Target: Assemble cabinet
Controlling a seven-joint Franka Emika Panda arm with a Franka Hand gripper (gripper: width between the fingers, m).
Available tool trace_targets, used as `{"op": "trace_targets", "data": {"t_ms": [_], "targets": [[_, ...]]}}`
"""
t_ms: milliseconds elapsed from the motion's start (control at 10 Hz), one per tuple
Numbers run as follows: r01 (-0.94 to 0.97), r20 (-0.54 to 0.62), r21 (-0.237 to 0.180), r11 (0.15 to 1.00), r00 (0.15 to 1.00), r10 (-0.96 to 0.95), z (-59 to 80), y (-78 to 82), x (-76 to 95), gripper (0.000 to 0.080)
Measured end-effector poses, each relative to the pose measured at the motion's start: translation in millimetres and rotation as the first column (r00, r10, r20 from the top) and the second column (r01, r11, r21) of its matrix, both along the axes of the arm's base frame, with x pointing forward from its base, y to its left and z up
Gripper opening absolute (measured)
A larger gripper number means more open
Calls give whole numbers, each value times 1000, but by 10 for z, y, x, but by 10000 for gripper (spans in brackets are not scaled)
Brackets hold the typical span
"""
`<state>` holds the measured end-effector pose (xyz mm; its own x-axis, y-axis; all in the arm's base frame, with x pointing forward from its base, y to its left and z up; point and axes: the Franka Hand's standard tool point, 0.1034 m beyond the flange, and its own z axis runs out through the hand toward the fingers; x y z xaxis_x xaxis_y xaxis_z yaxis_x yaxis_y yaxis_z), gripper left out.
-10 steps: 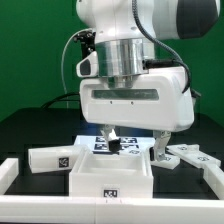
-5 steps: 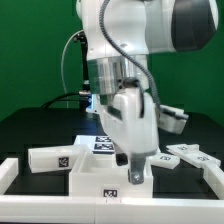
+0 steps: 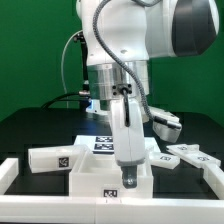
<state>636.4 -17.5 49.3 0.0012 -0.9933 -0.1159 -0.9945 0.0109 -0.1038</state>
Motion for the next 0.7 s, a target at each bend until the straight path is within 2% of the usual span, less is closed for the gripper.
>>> {"op": "trace_targets", "data": {"t_ms": [100, 200, 300, 400, 500, 700], "targets": [[0, 0, 0, 1000, 1000, 0, 0, 0, 0, 550], [0, 0, 0, 1000, 1000, 0, -1, 1, 0, 323], [0, 0, 0, 1000, 1000, 0, -1, 2, 0, 180], [-2, 0, 0, 1000, 1000, 2, -1, 17, 0, 180], [0, -2, 3, 1000, 1000, 0, 2, 76, 1, 86], [0, -6, 6, 1000, 1000, 0, 0, 275, 0, 87]]}}
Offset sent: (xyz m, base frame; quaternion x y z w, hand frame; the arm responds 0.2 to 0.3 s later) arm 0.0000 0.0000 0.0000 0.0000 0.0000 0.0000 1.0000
